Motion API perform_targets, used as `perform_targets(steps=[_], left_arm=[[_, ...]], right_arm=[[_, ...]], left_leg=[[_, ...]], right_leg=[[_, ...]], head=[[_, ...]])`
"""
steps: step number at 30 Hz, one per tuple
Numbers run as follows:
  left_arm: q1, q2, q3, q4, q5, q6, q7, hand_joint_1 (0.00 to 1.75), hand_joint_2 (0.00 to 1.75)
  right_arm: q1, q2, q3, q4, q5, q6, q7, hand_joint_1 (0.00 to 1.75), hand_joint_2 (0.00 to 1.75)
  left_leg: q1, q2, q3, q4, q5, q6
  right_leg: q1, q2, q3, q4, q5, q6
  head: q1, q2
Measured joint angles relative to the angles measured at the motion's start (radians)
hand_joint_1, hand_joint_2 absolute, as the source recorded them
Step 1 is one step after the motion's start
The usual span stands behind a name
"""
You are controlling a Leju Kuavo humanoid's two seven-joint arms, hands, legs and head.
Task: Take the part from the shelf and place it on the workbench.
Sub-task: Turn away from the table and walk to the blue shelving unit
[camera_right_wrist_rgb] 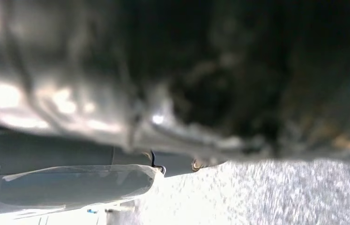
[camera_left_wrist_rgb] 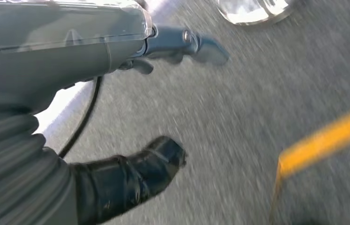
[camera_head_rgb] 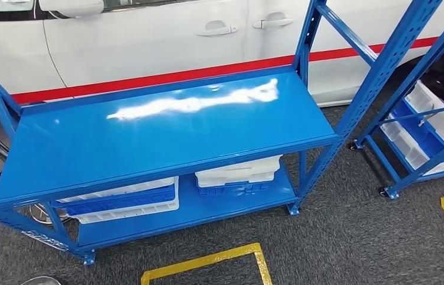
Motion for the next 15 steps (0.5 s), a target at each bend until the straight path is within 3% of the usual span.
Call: perform_targets(steps=[2,4,6,8,10,12,15], left_arm=[[0.001,-0.003,-0.016,0.009,0.000,0.003,-0.004,0.00,0.00],[-0.002,-0.010,-0.029,0.017,0.001,0.020,-0.022,0.00,0.87],[-0.007,-0.020,-0.037,0.025,0.009,0.060,-0.043,0.00,1.75],[-0.014,-0.030,-0.040,0.036,0.022,0.108,-0.063,0.00,1.75],[-0.025,-0.039,-0.039,0.059,0.034,0.139,-0.088,0.00,1.75],[-0.036,-0.043,-0.037,0.089,0.038,0.148,-0.113,0.00,1.75],[-0.044,-0.046,-0.033,0.120,0.024,0.145,-0.126,0.00,1.75]], right_arm=[[0.000,0.004,0.017,0.001,0.016,0.009,-0.004,0.00,0.00],[-0.001,0.009,0.046,-0.001,0.070,0.027,-0.028,0.00,0.00],[0.000,0.020,0.098,-0.014,0.157,-0.014,-0.082,0.00,0.00],[0.006,0.029,0.165,-0.032,0.237,-0.117,-0.138,0.00,0.00],[0.008,0.030,0.225,-0.041,0.268,-0.154,-0.170,0.00,0.87],[0.006,0.028,0.260,-0.044,0.251,-0.103,-0.197,0.00,1.75],[0.006,0.027,0.275,-0.052,0.218,-0.024,-0.241,0.00,1.75]], left_leg=[[0.002,-0.003,0.002,-0.007,-0.001,0.003],[0.004,-0.006,0.002,-0.006,-0.001,-0.002],[0.005,-0.007,0.002,-0.007,-0.001,-0.002],[0.006,-0.007,0.002,-0.008,0.000,-0.005],[0.007,-0.007,0.002,-0.008,0.000,-0.010],[0.007,-0.007,0.002,-0.008,0.001,-0.013],[0.007,-0.006,0.002,-0.008,0.001,-0.014]], right_leg=[[0.003,-0.001,-0.001,0.001,-0.002,-0.001],[0.005,-0.003,-0.002,0.002,-0.005,-0.004],[0.006,-0.004,-0.002,0.004,-0.006,-0.006],[0.007,-0.005,-0.003,0.005,-0.007,-0.008],[0.008,-0.005,-0.003,0.006,-0.007,-0.008],[0.008,-0.006,-0.002,0.006,-0.007,-0.009],[0.008,-0.005,-0.002,0.006,-0.006,-0.009]], head=[[0.000,0.000],[0.000,0.000],[0.000,0.000],[0.000,0.000],[0.000,0.000],[0.000,0.000],[0.000,0.000]])
